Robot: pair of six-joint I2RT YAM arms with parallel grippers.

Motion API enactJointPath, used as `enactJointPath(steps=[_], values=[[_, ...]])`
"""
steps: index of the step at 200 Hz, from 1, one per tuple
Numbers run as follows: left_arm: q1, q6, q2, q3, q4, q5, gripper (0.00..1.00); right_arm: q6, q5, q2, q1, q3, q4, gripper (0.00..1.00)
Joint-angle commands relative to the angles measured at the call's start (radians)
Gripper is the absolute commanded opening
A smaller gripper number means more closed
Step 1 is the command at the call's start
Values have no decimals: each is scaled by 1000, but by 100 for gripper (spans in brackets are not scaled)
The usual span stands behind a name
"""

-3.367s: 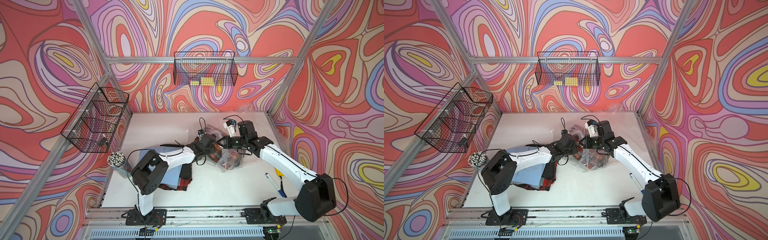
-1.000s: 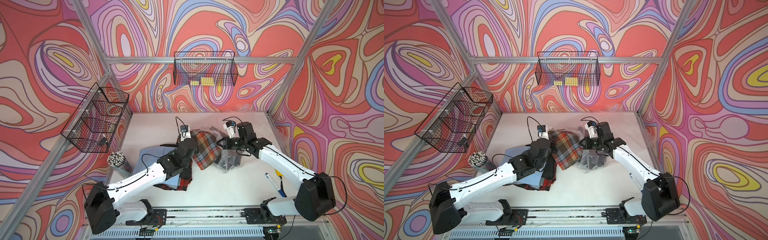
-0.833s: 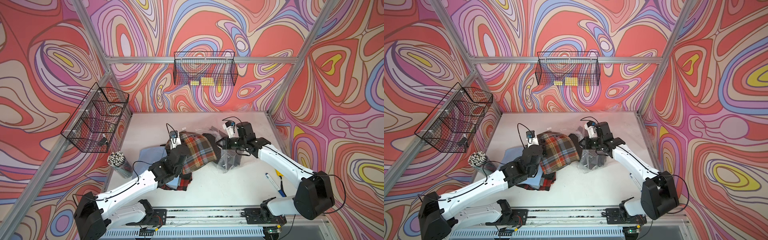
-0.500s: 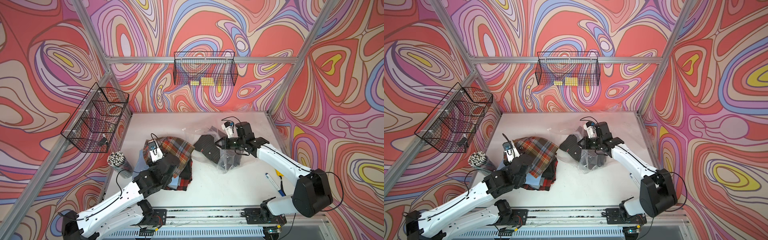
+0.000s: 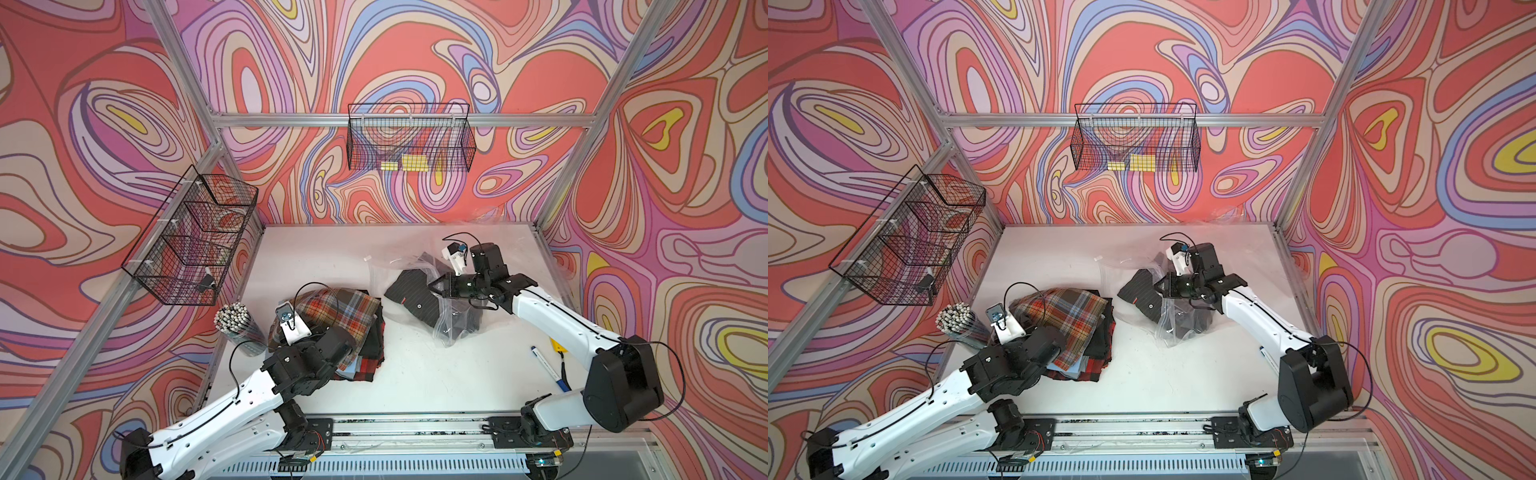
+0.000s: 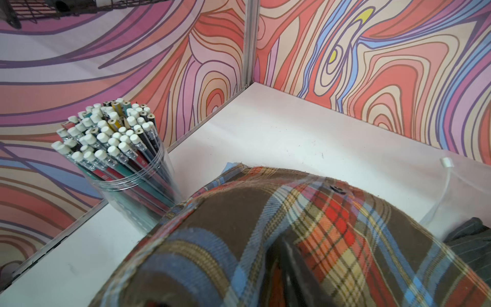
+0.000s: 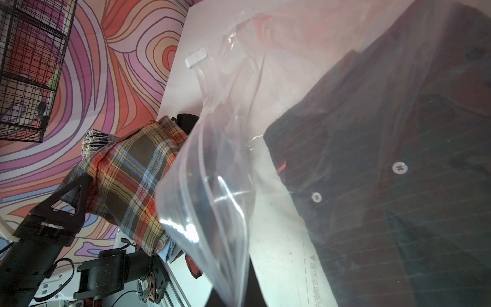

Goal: Take the shirt out of the vacuum bag
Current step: Place the shirt at the center of the board.

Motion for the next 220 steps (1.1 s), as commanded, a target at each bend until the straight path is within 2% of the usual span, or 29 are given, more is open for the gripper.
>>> enactJointPath(steps=[1, 41, 65, 74, 107, 159, 192, 193, 196, 198, 220], values=[[5, -79, -5, 5, -103, -6, 59, -3, -10, -21, 6, 10, 9, 0], [-7, -128, -14, 59, -225, -7, 64, -2, -12, -15, 6, 12, 9, 0], [-23, -203, -2, 113, -339, -32, 66, -3, -12, -12, 6, 15, 11, 0], [-30, -205, 4, 132, -356, -31, 69, -3, -14, -10, 6, 15, 11, 0], [-43, -247, 47, 194, -415, -29, 70, -2, -18, -3, 6, 18, 14, 0], [-95, -446, 121, 286, -654, -64, 71, -5, -20, -6, 5, 15, 14, 0], [-142, -438, 119, 371, -680, -56, 72, -5, -27, -4, 6, 18, 13, 0], [-145, -438, 119, 372, -681, -55, 73, -4, -27, -4, 6, 18, 13, 0], [-151, -437, 117, 381, -681, -54, 86, -5, -27, -5, 5, 19, 11, 0], [-157, -438, 116, 386, -681, -54, 88, -6, -26, -5, 5, 20, 10, 0], [-193, -444, 111, 428, -687, -54, 91, -9, -24, -7, 6, 23, 5, 0]])
